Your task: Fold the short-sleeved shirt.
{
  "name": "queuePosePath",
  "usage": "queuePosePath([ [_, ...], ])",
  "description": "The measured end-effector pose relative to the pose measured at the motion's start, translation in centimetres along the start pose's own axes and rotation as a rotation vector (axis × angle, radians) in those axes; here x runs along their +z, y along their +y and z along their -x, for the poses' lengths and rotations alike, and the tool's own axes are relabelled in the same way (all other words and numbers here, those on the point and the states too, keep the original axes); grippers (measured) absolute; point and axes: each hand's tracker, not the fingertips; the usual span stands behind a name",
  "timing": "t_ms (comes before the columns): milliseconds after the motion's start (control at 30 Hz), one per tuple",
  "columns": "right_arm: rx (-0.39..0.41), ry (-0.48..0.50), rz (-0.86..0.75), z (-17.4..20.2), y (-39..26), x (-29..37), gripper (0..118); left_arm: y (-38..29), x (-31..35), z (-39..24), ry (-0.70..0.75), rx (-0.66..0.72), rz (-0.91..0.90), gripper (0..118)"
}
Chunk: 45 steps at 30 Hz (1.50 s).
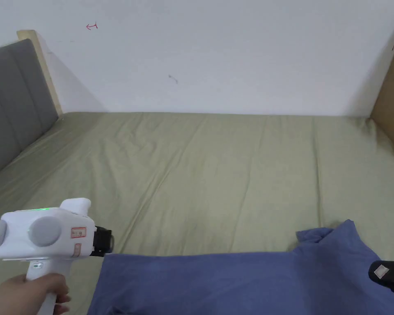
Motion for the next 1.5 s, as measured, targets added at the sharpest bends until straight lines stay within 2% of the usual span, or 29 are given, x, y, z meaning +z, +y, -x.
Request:
queuePosePath([
  [67,0.001,-0.020,0.018,-0.6,0.0,-0.8,0,0.3,-3.6,1.2,-0.004,0.027,0.109,105],
  [133,0.001,-0.093,0.027,-0.9,-0.1,-1.4,0,0.1,-6.1,1.5,-0.025,0.013,0.150,105],
  [167,0.005,-0.111,0.035,-1.2,0.1,-1.9,0,-0.1,-7.3,1.6,-0.013,-0.004,0.195,102],
  [233,0.005,-0.093,0.052,-1.9,0.6,-2.7,0,-0.8,-8.9,1.5,0.012,-0.059,0.269,87],
  [267,0.003,-0.091,0.058,-2.3,1.1,-3.2,0,-1.1,-9.2,1.6,0.028,-0.084,0.291,87],
  [333,0.048,-0.145,0.074,-2.4,2.3,-4.3,0,-0.9,-8.1,1.6,0.061,-0.137,0.229,55],
  [367,0.083,-0.184,0.067,-2.3,3.1,-4.8,0,-0.7,-6.7,1.4,-0.013,-0.102,0.178,20],
  [400,0.125,-0.214,0.065,-2.3,4.1,-5.5,0,-0.4,-6.1,1.5,-0.073,-0.076,0.159,1],
  [433,0.160,-0.242,0.062,-2.3,5.2,-6.1,2,-0.4,-5.3,1.3,-0.029,-0.082,0.158,1],
  [467,0.185,-0.270,0.056,-2.2,6.3,-6.9,24,-0.5,-4.5,1.1,-0.012,-0.100,0.136,1],
  [533,0.191,-0.296,0.068,-2.3,8.9,-8.8,113,-0.6,-2.3,-0.2,-0.029,-0.132,0.120,1],
  [567,0.194,-0.347,0.102,-2.4,10.1,-10.3,116,-0.7,-1.7,-0.1,-0.086,-0.121,0.114,1],
  [600,0.242,-0.374,0.119,-2.4,11.2,-10.8,115,-0.7,-1.1,0.0,-0.089,-0.108,0.117,1],
  [633,0.230,-0.397,0.089,-2.2,13.1,-12.1,115,-0.5,-0.6,-0.3,-0.086,-0.103,0.112,1],
  [800,0.181,-0.470,0.130,-3.4,15.7,-17.5,115,-0.2,1.0,-0.8,-0.107,-0.102,0.066,1],
  [833,0.165,-0.477,0.161,-3.8,15.9,-18.4,111,-0.3,1.1,-1.0,-0.107,-0.105,0.063,1],
  [867,0.158,-0.472,0.185,-4.1,16.1,-19.3,100,-0.3,1.1,-1.1,-0.107,-0.107,0.065,1],
  [900,0.165,-0.474,0.222,-4.3,16.1,-19.9,70,0.0,0.7,-1.2,-0.106,-0.112,0.068,1],
  [933,0.173,-0.476,0.226,-4.2,15.8,-20.1,13,0.0,0.7,-1.4,-0.104,-0.116,0.071,1],
  [967,0.177,-0.471,0.221,-4.2,15.7,-20.1,1,-0.1,0.6,-1.4,-0.102,-0.121,0.078,1],
  [1033,0.196,-0.517,0.179,-3.8,14.9,-19.2,1,0.1,0.3,-1.3,-0.102,-0.122,0.082,1],
  [1133,0.199,-0.414,0.159,-4.5,15.8,-17.0,1,-0.1,0.4,-1.1,-0.100,-0.112,0.078,1],
  [1233,0.260,-0.409,0.060,-2.5,14.1,-11.9,1,-0.3,1.2,-0.7,-0.110,-0.095,0.062,1],
  [1333,0.219,-0.335,0.012,-1.5,12.1,-6.0,1,-0.7,3.1,-0.6,-0.127,-0.111,0.027,1],
  [1500,0.194,-0.280,-0.056,-1.0,6.2,3.1,1,-2.2,6.9,0.5,-0.222,-0.129,-0.045,1],
])
